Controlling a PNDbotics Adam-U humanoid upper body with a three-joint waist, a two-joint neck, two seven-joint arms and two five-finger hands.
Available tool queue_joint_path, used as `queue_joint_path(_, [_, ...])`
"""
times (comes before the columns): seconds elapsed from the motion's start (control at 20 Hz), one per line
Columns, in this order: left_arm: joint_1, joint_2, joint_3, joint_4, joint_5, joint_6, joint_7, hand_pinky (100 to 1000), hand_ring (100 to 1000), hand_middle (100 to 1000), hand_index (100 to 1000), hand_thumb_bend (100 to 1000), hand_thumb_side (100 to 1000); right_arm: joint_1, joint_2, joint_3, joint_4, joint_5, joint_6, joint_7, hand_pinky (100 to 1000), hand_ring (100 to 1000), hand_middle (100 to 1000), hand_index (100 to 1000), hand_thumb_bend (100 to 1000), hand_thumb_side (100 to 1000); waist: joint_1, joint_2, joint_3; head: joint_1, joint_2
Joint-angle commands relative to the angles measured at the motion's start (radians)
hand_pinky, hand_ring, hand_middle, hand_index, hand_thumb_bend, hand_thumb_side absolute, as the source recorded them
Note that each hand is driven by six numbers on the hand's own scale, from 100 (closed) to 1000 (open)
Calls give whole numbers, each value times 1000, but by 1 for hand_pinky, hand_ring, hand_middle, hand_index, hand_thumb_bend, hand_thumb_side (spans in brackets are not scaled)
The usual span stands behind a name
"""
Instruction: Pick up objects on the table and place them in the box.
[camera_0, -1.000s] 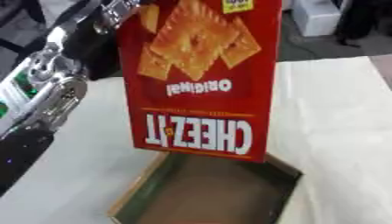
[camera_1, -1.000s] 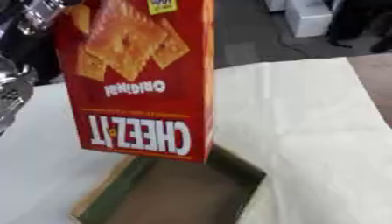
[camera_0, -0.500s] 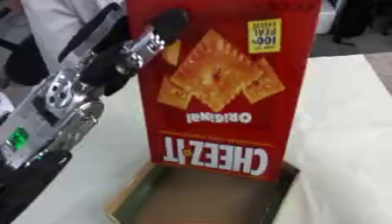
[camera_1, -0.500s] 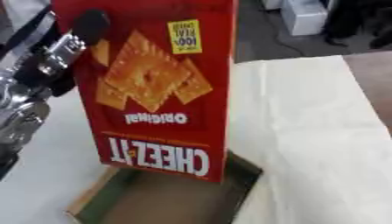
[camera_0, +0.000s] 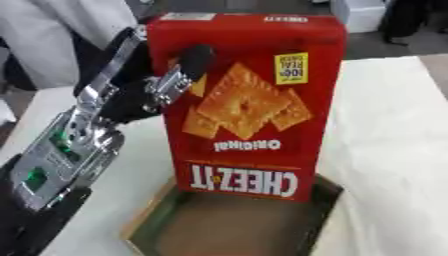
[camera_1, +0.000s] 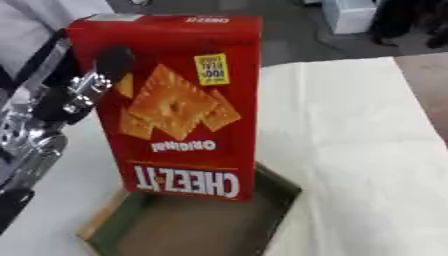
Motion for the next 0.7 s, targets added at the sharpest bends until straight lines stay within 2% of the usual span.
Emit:
queue_joint_path(0.05, [4, 4, 25, -6, -15, -9, 1, 100, 100, 252, 212, 100, 460, -11, -11, -6, -14, 0, -2, -1, 515, 721, 814, 796, 100, 613, -5, -12, 3, 11, 6])
queue_joint_path(0.25, [26, -8, 71, -11, -32, -24, 35, 100, 100, 295, 230, 100, 462, -9, -14, -9, -14, 1, -2, -2, 515, 722, 814, 796, 100, 613, -7, -10, 6, 11, 11])
queue_joint_path(0.3, [31, -11, 82, -13, -33, -26, 46, 100, 100, 334, 241, 100, 456, -8, -14, -9, -14, 2, -2, -3, 515, 722, 813, 796, 100, 613, -7, -10, 7, 11, 13])
queue_joint_path(0.35, [36, -13, 92, -15, -34, -26, 55, 100, 100, 330, 240, 100, 498, -8, -14, -10, -14, 2, -2, -4, 515, 722, 813, 796, 100, 613, -7, -10, 8, 11, 14])
queue_joint_path(0.4, [41, -14, 99, -17, -34, -25, 60, 100, 101, 387, 282, 100, 445, -8, -14, -10, -14, 2, -2, -4, 515, 722, 814, 797, 100, 613, -7, -10, 9, 11, 15])
queue_joint_path(0.45, [46, -16, 105, -19, -34, -24, 60, 100, 100, 381, 278, 100, 446, -7, -14, -10, -14, 3, -2, -4, 515, 722, 814, 797, 100, 613, -7, -9, 10, 11, 17])
queue_joint_path(0.5, [50, -16, 108, -22, -35, -24, 54, 178, 183, 466, 353, 100, 449, -7, -14, -10, -14, 3, -2, -4, 515, 722, 814, 797, 100, 613, -7, -9, 10, 11, 19])
queue_joint_path(0.55, [55, -16, 111, -25, -39, -23, 37, 148, 161, 447, 333, 100, 447, -7, -14, -10, -14, 3, -2, -4, 515, 722, 814, 797, 100, 613, -7, -9, 11, 12, 22])
queue_joint_path(0.6, [58, -16, 115, -27, -45, -23, 16, 366, 309, 581, 468, 100, 470, -7, -14, -10, -14, 3, -2, -4, 515, 722, 813, 797, 100, 613, -7, -9, 11, 13, 25])
queue_joint_path(0.65, [62, -14, 117, -31, -59, -25, -21, 455, 375, 645, 534, 100, 561, -7, -15, -11, -14, 3, -2, -4, 515, 722, 813, 797, 100, 613, -7, -9, 11, 14, 28])
queue_joint_path(0.7, [64, -13, 121, -35, -75, -29, -63, 609, 496, 778, 689, 100, 775, -7, -15, -11, -14, 3, -2, -4, 515, 722, 813, 797, 100, 613, -7, -9, 12, 14, 30])
